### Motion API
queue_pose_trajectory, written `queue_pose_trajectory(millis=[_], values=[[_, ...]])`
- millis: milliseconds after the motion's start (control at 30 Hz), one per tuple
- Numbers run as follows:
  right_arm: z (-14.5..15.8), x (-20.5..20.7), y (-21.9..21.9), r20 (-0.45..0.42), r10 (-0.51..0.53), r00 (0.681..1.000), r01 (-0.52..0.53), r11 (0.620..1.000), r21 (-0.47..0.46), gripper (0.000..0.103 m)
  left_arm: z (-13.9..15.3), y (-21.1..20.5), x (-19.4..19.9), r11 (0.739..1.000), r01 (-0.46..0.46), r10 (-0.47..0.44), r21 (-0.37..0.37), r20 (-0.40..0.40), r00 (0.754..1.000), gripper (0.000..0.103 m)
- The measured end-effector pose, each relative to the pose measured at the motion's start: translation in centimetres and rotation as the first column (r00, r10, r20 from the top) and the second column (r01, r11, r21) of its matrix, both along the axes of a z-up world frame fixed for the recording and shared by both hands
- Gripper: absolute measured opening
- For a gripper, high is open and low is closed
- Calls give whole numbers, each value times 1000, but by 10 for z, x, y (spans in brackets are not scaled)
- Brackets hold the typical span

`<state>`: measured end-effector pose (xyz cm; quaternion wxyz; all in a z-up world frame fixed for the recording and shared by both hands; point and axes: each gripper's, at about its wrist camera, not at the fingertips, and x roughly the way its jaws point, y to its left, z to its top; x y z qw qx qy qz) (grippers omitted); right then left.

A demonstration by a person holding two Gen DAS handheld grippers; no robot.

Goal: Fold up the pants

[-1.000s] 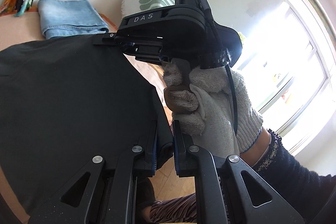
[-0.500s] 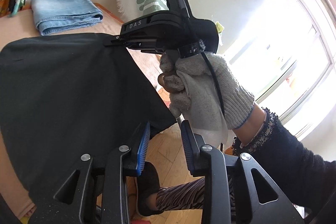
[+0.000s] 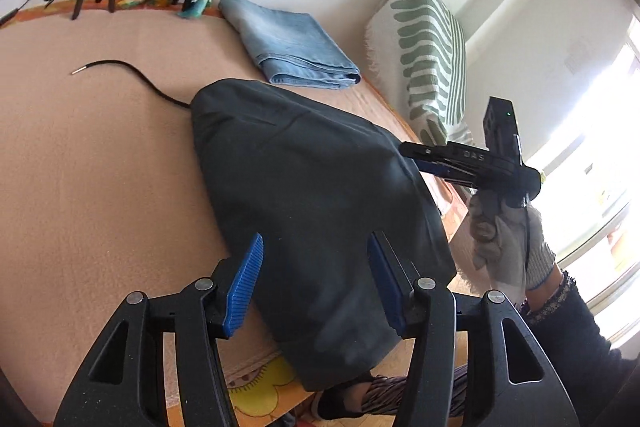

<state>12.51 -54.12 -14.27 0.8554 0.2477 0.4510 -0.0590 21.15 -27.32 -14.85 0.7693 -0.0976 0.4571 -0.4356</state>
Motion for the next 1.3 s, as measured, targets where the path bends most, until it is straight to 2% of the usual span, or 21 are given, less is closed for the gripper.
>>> queue_pose_trajectory(millis=[33, 67, 233, 300, 500, 667, 767, 833, 900, 1300], values=[[1, -4, 0, 3, 6, 1000, -6, 1000, 11, 67, -3, 0, 4, 1000, -15, 15, -2, -20, 1000, 53], [1, -8, -1, 6, 13, 1000, -14, 1000, 26, 70, -7, 2, 9, 1000, -24, 24, -5, -42, 999, 54], [-9, -17, -1, -18, 59, 998, -58, 997, 50, 71, -27, 3, 18, 999, -43, 43, 3, -146, 988, 54], [-17, -21, -4, -23, 68, 997, -66, 994, 88, 71, -32, 1, 19, 999, -42, 42, 4, -175, 984, 54], [-29, -29, -16, -11, 58, 998, -55, 982, 179, 71, -35, -6, 23, 998, -56, 59, 21, -196, 979, 55], [-33, -29, -16, -2, 75, 997, -73, 976, 206, 72, -35, -7, 23, 997, -65, 73, 50, -172, 982, 55], [-36, -28, -14, 1, 90, 996, -88, 974, 208, 72, -31, -9, 20, 994, -76, 86, 81, -132, 988, 56], [-38, -27, -15, 1, 90, 996, -88, 973, 213, 76, -29, -11, 19, 991, -82, 92, 107, -96, 991, 56], [-40, -25, -15, -2, 90, 996, -88, 973, 214, 77, -27, -11, 18, 990, -78, 87, 113, -75, 993, 60], [-44, -22, -11, 31, 128, 991, -132, 971, 199, 84, -15, -28, 9, 984, -59, 54, 166, 32, 998, 61]])
